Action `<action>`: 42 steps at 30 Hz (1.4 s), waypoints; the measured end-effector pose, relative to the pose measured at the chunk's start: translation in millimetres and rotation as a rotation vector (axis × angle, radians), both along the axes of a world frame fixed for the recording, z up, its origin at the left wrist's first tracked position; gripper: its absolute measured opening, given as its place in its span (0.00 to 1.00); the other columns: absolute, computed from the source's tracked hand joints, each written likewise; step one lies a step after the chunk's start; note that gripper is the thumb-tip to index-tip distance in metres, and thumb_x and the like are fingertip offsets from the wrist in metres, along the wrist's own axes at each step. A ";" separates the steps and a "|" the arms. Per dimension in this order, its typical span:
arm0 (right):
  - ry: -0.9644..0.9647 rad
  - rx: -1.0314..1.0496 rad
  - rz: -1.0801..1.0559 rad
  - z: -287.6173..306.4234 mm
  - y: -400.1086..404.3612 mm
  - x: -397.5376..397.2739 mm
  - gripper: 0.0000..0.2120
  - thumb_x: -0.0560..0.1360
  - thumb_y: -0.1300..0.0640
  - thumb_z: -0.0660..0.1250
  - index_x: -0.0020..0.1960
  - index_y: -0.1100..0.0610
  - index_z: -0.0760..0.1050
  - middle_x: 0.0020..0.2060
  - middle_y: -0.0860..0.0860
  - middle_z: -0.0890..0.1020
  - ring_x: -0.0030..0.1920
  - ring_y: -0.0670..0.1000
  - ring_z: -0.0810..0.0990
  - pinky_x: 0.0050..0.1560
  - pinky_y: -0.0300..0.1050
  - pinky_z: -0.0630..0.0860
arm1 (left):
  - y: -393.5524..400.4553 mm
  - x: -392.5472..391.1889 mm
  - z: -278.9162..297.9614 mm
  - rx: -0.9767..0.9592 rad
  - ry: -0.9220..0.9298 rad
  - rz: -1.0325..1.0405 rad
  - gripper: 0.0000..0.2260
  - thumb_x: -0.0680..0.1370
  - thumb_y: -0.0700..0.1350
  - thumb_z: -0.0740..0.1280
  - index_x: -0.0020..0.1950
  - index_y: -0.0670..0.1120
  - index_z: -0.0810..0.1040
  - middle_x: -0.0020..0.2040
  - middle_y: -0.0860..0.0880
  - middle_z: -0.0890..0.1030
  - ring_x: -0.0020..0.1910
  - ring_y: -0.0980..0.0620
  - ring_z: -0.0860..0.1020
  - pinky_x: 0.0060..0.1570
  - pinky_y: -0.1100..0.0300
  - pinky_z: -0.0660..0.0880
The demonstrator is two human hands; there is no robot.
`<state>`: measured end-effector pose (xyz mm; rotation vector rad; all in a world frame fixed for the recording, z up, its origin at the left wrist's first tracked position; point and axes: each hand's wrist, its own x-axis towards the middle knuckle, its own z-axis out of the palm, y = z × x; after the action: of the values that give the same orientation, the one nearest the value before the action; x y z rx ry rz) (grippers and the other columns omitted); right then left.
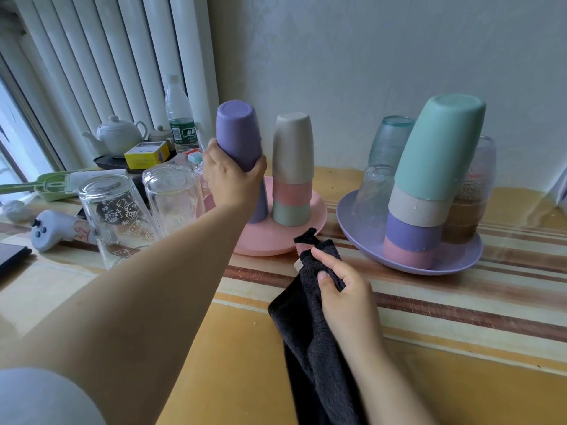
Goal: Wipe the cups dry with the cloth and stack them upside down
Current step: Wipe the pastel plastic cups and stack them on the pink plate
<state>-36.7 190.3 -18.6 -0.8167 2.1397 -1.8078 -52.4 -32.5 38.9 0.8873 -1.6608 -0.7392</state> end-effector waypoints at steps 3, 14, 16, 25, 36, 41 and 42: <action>-0.006 -0.001 0.003 0.8 0.3 0.4 0.19 0.77 0.66 0.60 0.57 0.45 0.78 0.53 0.39 0.80 0.56 0.38 0.77 0.52 0.20 0.67 | 1.2 3.4 17.6 -0.028 0.072 0.008 0.35 0.69 0.47 0.74 0.71 0.37 0.63 0.65 0.39 0.67 0.64 0.40 0.69 0.63 0.52 0.67; 0.036 -0.044 -0.016 4.0 2.1 0.0 0.19 0.76 0.68 0.60 0.58 0.47 0.77 0.54 0.41 0.80 0.56 0.38 0.76 0.52 0.20 0.66 | 78.3 70.9 40.8 0.201 0.143 -0.316 0.32 0.58 0.58 0.72 0.60 0.48 0.72 0.52 0.48 0.79 0.50 0.50 0.79 0.51 0.53 0.77; 0.030 -0.097 -0.063 7.3 2.4 -0.1 0.19 0.77 0.67 0.60 0.63 0.50 0.74 0.56 0.40 0.77 0.56 0.33 0.74 0.51 0.17 0.63 | 98.4 90.3 25.5 0.310 0.131 -0.421 0.31 0.57 0.59 0.73 0.57 0.51 0.71 0.49 0.50 0.80 0.45 0.55 0.81 0.44 0.60 0.76; 0.173 -0.332 -0.041 28.8 2.9 26.1 0.17 0.78 0.51 0.54 0.65 0.37 0.59 0.65 0.29 0.63 0.66 0.26 0.59 0.62 0.20 0.56 | 143.2 108.7 -29.0 0.434 0.051 -0.677 0.22 0.62 0.57 0.73 0.54 0.55 0.78 0.46 0.60 0.84 0.46 0.64 0.81 0.43 0.68 0.76; -0.197 -0.356 -0.090 40.4 25.8 0.5 0.20 0.77 0.48 0.53 0.66 0.54 0.67 0.69 0.45 0.67 0.67 0.39 0.66 0.69 0.34 0.61 | 141.1 119.6 -32.1 0.494 0.029 -1.151 0.21 0.64 0.55 0.72 0.56 0.54 0.83 0.54 0.54 0.85 0.53 0.58 0.81 0.48 0.67 0.75; -0.291 -0.300 0.126 30.8 12.2 25.0 0.16 0.79 0.47 0.48 0.59 0.47 0.71 0.60 0.41 0.77 0.60 0.39 0.74 0.58 0.31 0.70 | 126.2 121.1 -28.2 0.748 0.273 -1.199 0.21 0.63 0.53 0.71 0.54 0.50 0.84 0.57 0.46 0.84 0.55 0.51 0.82 0.54 0.59 0.79; -0.307 -0.292 0.179 29.3 10.8 29.2 0.20 0.77 0.43 0.49 0.62 0.48 0.71 0.62 0.44 0.77 0.63 0.41 0.74 0.65 0.37 0.69 | 122.7 121.4 -27.8 0.750 0.270 -1.178 0.21 0.63 0.54 0.71 0.55 0.50 0.84 0.58 0.46 0.83 0.56 0.51 0.82 0.56 0.58 0.78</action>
<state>-7.5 201.2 10.6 -0.7080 1.5886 -2.0248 69.0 90.1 11.1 0.1393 -1.5599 -2.2653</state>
